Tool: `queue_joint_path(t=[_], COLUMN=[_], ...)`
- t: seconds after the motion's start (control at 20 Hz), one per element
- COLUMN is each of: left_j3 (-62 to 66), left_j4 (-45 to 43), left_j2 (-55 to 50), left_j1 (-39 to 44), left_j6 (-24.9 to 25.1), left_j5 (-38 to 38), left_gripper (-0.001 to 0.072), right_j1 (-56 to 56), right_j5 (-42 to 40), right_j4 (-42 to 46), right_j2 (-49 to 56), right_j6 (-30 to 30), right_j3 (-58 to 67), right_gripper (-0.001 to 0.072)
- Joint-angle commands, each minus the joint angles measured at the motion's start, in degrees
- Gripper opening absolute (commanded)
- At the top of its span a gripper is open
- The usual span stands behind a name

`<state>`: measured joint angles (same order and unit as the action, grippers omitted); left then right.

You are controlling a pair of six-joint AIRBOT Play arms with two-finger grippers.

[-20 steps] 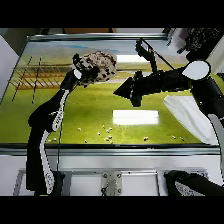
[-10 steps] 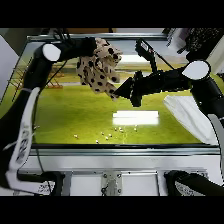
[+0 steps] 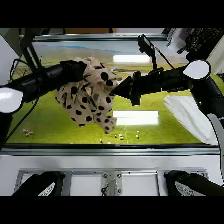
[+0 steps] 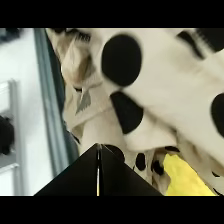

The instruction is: Fold the clothes and pants, and hang the long-sleeved shirts on hangers.

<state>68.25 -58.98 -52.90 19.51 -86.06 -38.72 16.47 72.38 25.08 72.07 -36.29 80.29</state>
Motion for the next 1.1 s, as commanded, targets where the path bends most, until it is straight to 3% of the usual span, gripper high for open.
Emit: queue_joint_path(t=[0.0,0.25,0.35,0.6,0.7,0.85,1.05], left_j3=[-4.2,-12.3,-16.0,-19.3,-18.6,-11.7,-3.9], left_j4=[0.3,0.0,0.1,0.0,0.1,-3.0,-9.2], left_j2=[4.9,9.3,9.9,2.8,-1.2,-5.6,-10.8], left_j1=[0.4,4.2,6.8,21.7,24.9,21.4,10.0], left_j6=[-1.8,-6.7,-8.3,-10.3,-10.4,-10.3,-9.7], left_j5=[-0.4,-1.6,-1.7,-2.1,-2.3,-9.5,-15.6], left_gripper=[0.0008,0.0008,0.0008,0.0035,0.0720,0.0709,0.0709], right_j1=[0.0,-5.6,-9.7,-16.9,-18.3,-19.3,-19.2], right_j5=[3.0,12.2,10.3,-1.2,-1.6,0.4,2.2], right_j4=[-6.6,-3.8,4.1,29.8,36.3,37.0,36.9], right_j2=[-0.3,-3.0,-5.3,-10.3,-11.3,-11.7,-11.7], right_j6=[-4.5,-5.4,-8.9,-29.6,-34.3,-34.2,-34.3], right_j3=[0.0,0.2,0.2,0.2,0.2,0.2,0.0], right_gripper=[0.0012,0.0010,0.0010,0.0010,0.0011,0.0012,0.0022])
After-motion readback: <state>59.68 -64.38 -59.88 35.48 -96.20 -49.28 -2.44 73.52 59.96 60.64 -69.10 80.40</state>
